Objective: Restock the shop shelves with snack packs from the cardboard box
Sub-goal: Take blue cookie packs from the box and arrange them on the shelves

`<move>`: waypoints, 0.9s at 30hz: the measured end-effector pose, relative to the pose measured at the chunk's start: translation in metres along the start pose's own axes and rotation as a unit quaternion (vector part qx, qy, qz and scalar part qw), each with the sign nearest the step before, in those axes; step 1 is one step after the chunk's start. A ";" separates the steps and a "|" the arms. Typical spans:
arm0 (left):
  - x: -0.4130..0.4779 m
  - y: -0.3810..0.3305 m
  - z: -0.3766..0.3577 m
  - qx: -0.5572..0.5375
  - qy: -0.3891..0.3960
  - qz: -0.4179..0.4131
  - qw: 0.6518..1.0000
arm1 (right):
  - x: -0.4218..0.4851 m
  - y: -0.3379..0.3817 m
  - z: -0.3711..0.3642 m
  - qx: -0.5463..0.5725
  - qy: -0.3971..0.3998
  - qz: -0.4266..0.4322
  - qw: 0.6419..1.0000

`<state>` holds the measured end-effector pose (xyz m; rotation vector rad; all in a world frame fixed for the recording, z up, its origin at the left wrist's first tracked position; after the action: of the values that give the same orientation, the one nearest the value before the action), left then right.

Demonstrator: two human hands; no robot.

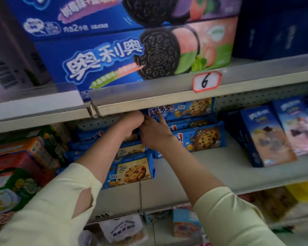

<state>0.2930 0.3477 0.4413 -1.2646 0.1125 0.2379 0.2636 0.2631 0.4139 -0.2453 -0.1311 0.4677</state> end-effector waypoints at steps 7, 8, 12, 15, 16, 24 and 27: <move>0.004 -0.003 -0.013 0.036 0.014 -0.004 0.999 | -0.005 -0.009 -0.009 0.023 -0.035 -0.021 0.999; 0.005 -0.002 -0.013 0.039 0.020 -0.010 0.999 | -0.007 -0.010 -0.009 0.033 -0.042 -0.024 0.998; 0.002 -0.003 -0.013 0.012 0.050 -0.020 0.999 | -0.013 -0.015 -0.013 0.043 -0.057 -0.032 0.997; -0.003 -0.004 -0.017 -0.050 0.078 -0.013 0.996 | -0.018 -0.023 -0.016 0.007 -0.055 -0.025 0.998; -0.004 -0.004 -0.019 -0.069 0.080 -0.008 0.994 | -0.020 -0.025 -0.017 0.006 -0.055 -0.025 0.998; -0.013 0.000 -0.018 -0.112 0.073 -0.010 0.991 | -0.035 -0.029 -0.022 0.051 -0.121 -0.052 0.990; -0.018 0.008 -0.008 -0.070 0.036 -0.029 0.997 | -0.043 -0.035 -0.027 0.038 -0.100 -0.064 0.992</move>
<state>0.2740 0.3405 0.4355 -1.4138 0.1220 0.1531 0.2449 0.2078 0.3943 -0.1139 -0.3219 0.3673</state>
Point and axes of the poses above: each hand's wrist, its own x-axis towards the middle knuckle, its own z-axis out of the back of the hand, y = z × x, the point moved 1 cm from there along x, towards the middle knuckle, and after that the axes turned 14 degrees about -x, right-handed, at the moved point
